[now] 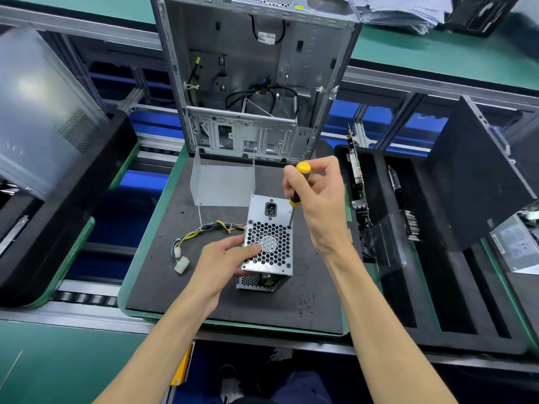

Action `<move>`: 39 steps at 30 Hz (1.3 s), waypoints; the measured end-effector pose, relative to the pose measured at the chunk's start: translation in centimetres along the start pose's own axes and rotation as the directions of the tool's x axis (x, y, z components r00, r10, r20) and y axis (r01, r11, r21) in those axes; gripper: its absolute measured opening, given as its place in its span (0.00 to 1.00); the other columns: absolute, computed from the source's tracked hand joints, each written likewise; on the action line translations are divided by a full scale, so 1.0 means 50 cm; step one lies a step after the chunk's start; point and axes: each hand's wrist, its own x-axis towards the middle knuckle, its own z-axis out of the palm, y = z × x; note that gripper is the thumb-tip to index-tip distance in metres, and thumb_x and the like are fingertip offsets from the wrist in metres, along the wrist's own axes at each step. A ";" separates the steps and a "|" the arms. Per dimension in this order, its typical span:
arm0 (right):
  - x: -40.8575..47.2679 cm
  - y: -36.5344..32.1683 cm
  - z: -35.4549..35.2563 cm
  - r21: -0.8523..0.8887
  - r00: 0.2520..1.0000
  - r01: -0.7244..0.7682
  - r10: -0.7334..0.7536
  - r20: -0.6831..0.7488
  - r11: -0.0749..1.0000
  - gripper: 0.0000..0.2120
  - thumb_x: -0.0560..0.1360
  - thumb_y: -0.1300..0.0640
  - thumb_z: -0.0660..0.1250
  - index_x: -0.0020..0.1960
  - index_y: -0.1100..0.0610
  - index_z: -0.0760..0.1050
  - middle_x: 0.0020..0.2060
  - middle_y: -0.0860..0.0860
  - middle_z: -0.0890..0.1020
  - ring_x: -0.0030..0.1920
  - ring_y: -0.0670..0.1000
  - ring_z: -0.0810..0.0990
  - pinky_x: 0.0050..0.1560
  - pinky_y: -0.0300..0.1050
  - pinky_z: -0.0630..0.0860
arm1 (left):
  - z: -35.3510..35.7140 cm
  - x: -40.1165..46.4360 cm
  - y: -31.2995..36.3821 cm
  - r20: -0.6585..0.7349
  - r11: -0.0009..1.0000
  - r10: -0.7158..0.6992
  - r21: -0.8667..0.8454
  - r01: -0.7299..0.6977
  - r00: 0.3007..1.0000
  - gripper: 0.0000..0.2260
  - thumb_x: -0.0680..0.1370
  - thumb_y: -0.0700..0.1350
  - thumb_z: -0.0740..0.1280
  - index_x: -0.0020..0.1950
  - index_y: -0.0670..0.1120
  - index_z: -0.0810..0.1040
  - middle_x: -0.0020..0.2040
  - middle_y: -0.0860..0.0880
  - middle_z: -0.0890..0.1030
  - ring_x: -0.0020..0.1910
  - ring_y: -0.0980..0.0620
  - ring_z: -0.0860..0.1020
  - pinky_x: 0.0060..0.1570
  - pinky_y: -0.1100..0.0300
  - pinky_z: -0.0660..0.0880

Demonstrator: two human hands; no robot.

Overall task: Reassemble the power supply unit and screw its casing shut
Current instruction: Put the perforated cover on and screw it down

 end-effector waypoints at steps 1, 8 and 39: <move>-0.001 0.000 0.001 -0.003 1.000 -0.017 0.017 0.018 1.000 0.11 0.79 0.51 0.68 0.53 0.54 0.69 0.35 0.48 0.80 0.35 0.47 0.76 0.39 0.36 0.74 | 0.000 0.000 0.000 0.002 1.000 -0.002 -0.003 0.002 1.000 0.11 0.76 0.42 0.74 0.57 0.47 0.84 0.50 0.49 0.88 0.48 0.52 0.86 0.39 0.65 0.80; -0.004 0.001 -0.002 0.042 0.998 -0.061 0.060 0.028 0.997 0.15 0.80 0.45 0.60 0.56 0.53 0.79 0.41 0.45 0.80 0.42 0.47 0.77 0.44 0.41 0.72 | -0.004 0.001 -0.003 0.011 1.000 -0.001 -0.009 0.001 1.000 0.11 0.76 0.42 0.74 0.58 0.47 0.84 0.51 0.49 0.88 0.50 0.49 0.86 0.40 0.64 0.80; 0.011 -0.017 -0.010 0.056 0.977 -0.126 0.114 0.180 0.990 0.19 0.83 0.50 0.51 0.56 0.55 0.80 0.34 0.46 0.70 0.36 0.47 0.64 0.41 0.44 0.62 | -0.008 0.002 -0.009 0.027 0.999 0.006 -0.044 -0.005 1.000 0.11 0.75 0.43 0.75 0.58 0.47 0.84 0.52 0.48 0.87 0.51 0.48 0.86 0.42 0.63 0.81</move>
